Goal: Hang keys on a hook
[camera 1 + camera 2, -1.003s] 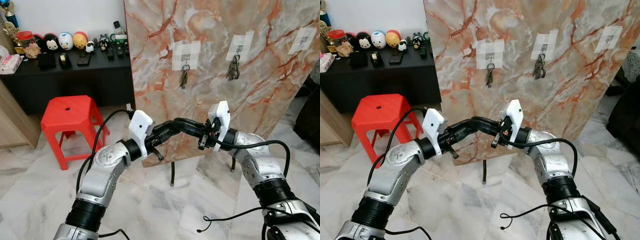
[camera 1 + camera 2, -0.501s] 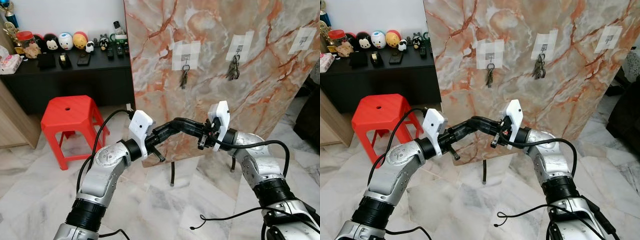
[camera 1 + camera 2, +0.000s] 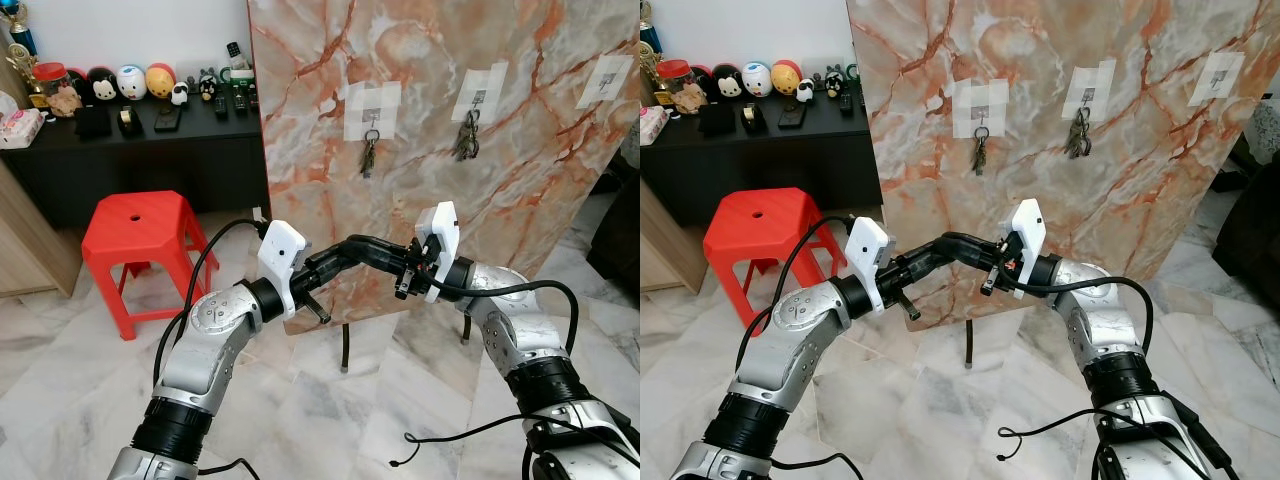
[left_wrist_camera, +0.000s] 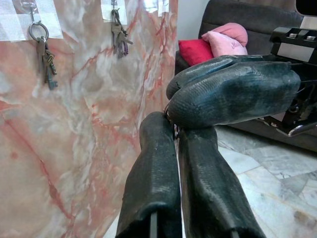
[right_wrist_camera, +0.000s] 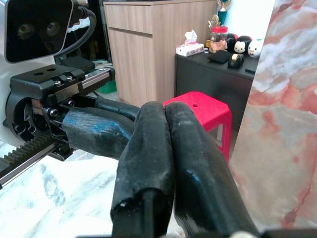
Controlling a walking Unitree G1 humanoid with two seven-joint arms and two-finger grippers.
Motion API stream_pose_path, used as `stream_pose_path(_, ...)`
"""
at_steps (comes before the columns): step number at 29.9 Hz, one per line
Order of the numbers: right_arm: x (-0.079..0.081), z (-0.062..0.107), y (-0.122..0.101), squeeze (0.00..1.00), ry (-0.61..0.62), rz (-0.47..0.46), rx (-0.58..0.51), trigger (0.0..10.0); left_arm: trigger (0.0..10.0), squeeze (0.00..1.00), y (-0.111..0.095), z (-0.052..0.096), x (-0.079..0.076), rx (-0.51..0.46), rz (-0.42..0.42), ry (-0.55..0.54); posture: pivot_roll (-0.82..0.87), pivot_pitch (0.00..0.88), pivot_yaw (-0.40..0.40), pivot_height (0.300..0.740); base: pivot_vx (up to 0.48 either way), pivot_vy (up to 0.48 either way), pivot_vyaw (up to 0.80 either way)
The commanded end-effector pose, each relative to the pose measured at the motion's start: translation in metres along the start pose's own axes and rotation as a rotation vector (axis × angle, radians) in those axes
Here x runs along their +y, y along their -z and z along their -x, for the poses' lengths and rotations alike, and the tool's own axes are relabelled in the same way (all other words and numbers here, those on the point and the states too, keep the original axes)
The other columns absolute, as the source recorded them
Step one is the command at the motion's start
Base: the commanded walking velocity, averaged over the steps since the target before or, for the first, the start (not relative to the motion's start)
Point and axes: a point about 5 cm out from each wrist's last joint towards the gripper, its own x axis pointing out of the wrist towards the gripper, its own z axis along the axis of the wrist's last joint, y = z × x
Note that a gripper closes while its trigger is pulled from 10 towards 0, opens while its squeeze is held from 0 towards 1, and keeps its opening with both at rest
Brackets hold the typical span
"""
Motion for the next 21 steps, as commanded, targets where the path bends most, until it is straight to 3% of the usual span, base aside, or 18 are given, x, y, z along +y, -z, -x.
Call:
stream_pose_path(1,-0.004,0.001,-0.003,1.0,0.023,-0.019,-0.02,10.0,0.0,0.0,0.0,-0.001,0.0,0.007,-0.001,0.006,-0.07,0.0,-0.065,0.74,0.0,0.0,0.0)
stream_pose_path(10,-0.031,0.008,-0.023,1.0,0.274,-0.049,-0.15,10.0,0.0,0.0,0.005,0.002,-0.002,0.027,-0.009,0.01,-0.07,0.0,-0.066,0.74,0.0,0.0,0.0)
stream_pose_path(19,-0.04,0.015,-0.033,1.0,0.358,-0.04,-0.221,10.0,0.0,0.0,0.005,0.001,-0.002,0.033,-0.019,0.009,-0.07,0.0,-0.065,0.74,0.0,0.0,0.0)
stream_pose_path(20,-0.044,0.021,-0.033,0.87,0.416,-0.024,-0.222,10.0,0.0,0.0,0.004,0.001,-0.001,0.033,-0.032,0.002,-0.07,0.0,-0.065,0.74,0.0,0.0,0.0)
stream_pose_path(21,-0.046,0.023,-0.034,0.28,0.44,-0.019,-0.225,10.0,0.0,0.0,0.004,0.001,-0.001,0.032,-0.036,-0.002,-0.07,0.0,-0.065,0.74,0.0,0.0,0.0)
